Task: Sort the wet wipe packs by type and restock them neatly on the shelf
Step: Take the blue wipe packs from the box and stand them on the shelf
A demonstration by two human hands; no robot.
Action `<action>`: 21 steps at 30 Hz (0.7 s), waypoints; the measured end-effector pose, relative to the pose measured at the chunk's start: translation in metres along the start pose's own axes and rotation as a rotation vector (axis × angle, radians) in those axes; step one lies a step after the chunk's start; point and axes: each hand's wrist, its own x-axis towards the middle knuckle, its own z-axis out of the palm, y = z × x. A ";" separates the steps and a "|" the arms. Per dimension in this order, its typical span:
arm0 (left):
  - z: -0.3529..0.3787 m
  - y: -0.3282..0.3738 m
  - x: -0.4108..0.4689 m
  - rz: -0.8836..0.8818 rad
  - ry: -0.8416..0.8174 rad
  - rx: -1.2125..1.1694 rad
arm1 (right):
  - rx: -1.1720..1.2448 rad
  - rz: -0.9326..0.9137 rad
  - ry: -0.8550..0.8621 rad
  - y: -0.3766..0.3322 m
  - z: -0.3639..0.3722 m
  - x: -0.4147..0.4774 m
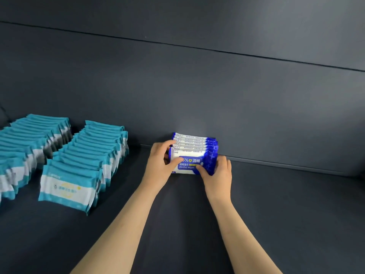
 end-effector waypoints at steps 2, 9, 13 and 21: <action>0.001 0.000 0.001 0.019 0.002 0.005 | 0.038 0.012 -0.012 0.002 -0.001 0.001; -0.003 -0.003 0.003 0.044 -0.011 0.116 | 0.042 0.052 -0.053 0.007 -0.002 0.007; -0.012 0.005 0.006 0.018 -0.094 0.157 | 0.125 0.131 -0.112 0.001 -0.015 0.006; -0.061 0.065 -0.024 -0.079 -0.096 -0.171 | 0.443 0.227 -0.005 -0.067 -0.075 -0.058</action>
